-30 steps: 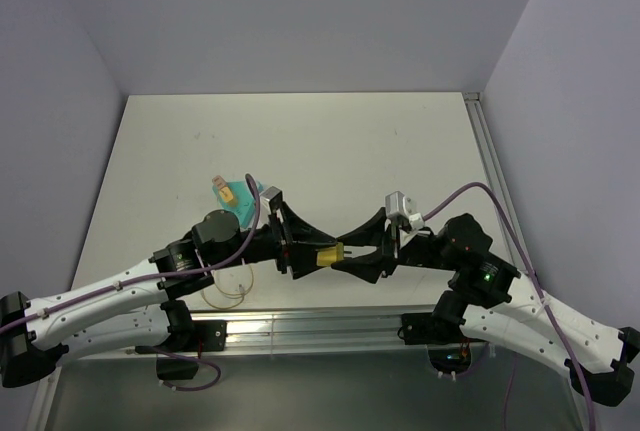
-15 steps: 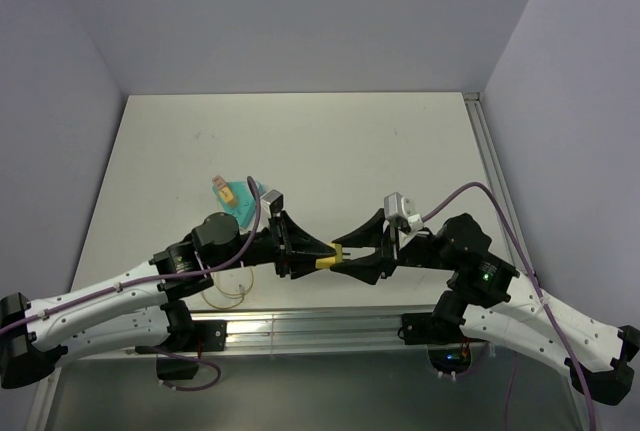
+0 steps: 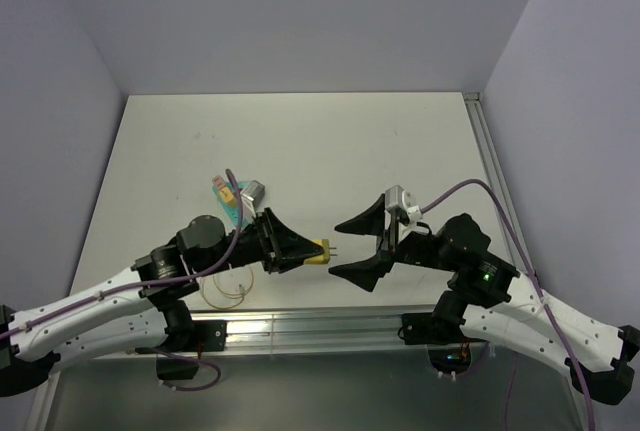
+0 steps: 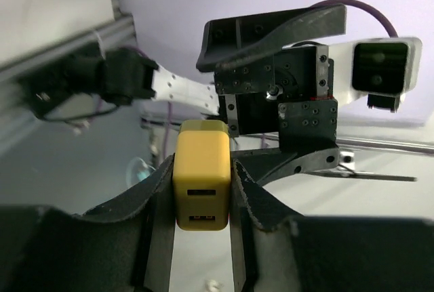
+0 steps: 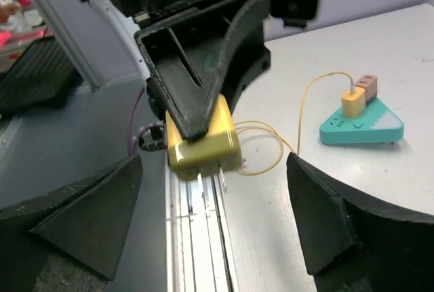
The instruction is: Insert the plug
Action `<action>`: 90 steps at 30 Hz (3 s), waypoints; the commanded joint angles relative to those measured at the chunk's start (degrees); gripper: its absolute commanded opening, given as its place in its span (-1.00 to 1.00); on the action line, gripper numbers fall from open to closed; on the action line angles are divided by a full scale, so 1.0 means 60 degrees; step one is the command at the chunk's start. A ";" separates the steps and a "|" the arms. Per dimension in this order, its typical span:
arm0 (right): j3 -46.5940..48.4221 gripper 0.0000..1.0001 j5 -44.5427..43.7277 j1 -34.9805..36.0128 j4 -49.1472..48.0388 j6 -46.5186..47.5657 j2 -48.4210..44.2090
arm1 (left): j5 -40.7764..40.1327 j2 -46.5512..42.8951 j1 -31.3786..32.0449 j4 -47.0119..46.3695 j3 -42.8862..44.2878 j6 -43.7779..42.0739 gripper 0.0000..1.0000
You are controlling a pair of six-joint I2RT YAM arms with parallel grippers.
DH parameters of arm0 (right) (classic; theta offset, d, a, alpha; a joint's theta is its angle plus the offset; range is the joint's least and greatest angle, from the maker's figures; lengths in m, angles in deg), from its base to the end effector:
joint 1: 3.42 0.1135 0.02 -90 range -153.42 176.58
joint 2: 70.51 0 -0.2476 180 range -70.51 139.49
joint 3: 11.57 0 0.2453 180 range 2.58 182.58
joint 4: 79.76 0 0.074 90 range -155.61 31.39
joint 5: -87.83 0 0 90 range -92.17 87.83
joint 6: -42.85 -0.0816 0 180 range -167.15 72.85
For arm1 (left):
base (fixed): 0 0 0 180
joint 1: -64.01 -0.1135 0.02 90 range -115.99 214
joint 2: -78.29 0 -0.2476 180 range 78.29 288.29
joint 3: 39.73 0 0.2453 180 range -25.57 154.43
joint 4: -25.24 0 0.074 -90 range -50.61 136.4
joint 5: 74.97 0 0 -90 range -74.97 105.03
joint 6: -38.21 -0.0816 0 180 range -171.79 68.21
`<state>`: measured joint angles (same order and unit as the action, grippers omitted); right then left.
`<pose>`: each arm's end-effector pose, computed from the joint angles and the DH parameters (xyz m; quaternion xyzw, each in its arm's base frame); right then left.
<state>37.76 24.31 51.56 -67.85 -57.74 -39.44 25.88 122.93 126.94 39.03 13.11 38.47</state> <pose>0.0775 0.1740 0.3344 -0.4032 0.5366 0.5212 0.5271 0.0956 -0.2207 0.3074 -0.1125 0.7316 -0.6668 0.0869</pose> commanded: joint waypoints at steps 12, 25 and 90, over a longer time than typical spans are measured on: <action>0.1783 1.00 -0.4805 -0.0418 0.1882 -0.2218 0.1251 | -0.3859 -0.1743 -0.0001 0.2974 0.0556 -0.4744 -0.99; 0.2982 0.94 -0.3038 -0.3244 0.0697 -0.3245 0.5306 | -0.7050 -0.0428 -0.0060 0.5611 0.2532 -0.6355 -0.99; 0.8976 0.65 0.2530 -0.2953 -0.3186 -0.6277 1.7014 | -0.4548 0.4762 -0.5216 0.4601 0.2240 -0.5639 -1.00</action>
<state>90.65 39.29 33.37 -84.09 -94.88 61.34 -0.29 153.90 95.88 67.23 26.72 3.63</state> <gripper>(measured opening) 0.830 0.354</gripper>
